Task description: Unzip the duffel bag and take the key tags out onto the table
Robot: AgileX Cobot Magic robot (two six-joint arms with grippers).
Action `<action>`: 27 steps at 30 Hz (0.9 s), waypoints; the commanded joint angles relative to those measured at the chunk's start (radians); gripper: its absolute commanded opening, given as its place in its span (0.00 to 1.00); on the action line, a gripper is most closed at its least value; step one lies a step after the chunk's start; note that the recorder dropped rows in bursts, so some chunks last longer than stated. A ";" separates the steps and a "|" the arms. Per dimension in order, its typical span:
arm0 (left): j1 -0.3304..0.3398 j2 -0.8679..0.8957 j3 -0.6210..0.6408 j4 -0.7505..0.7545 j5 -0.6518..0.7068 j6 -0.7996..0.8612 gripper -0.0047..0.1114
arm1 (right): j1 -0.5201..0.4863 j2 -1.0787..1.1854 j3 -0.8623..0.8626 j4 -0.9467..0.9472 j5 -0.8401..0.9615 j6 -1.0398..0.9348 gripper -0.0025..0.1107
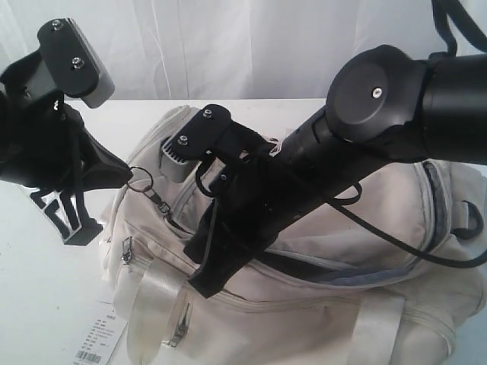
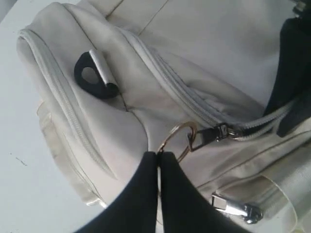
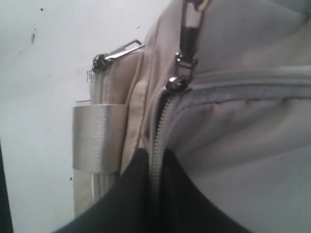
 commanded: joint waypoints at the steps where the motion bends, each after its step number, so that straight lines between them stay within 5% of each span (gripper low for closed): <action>1: 0.003 -0.008 -0.008 0.032 -0.052 -0.003 0.04 | 0.007 0.000 0.020 -0.091 0.217 0.035 0.02; 11: 0.003 0.049 -0.008 -0.049 -0.172 -0.010 0.04 | 0.007 0.000 0.020 -0.084 0.225 0.035 0.02; 18: 0.003 0.196 -0.013 -0.049 -0.437 -0.029 0.04 | 0.007 0.000 0.020 -0.041 0.212 0.035 0.02; 27: 0.032 0.355 -0.187 -0.039 -0.462 -0.023 0.04 | 0.007 0.000 0.020 -0.032 0.221 0.071 0.02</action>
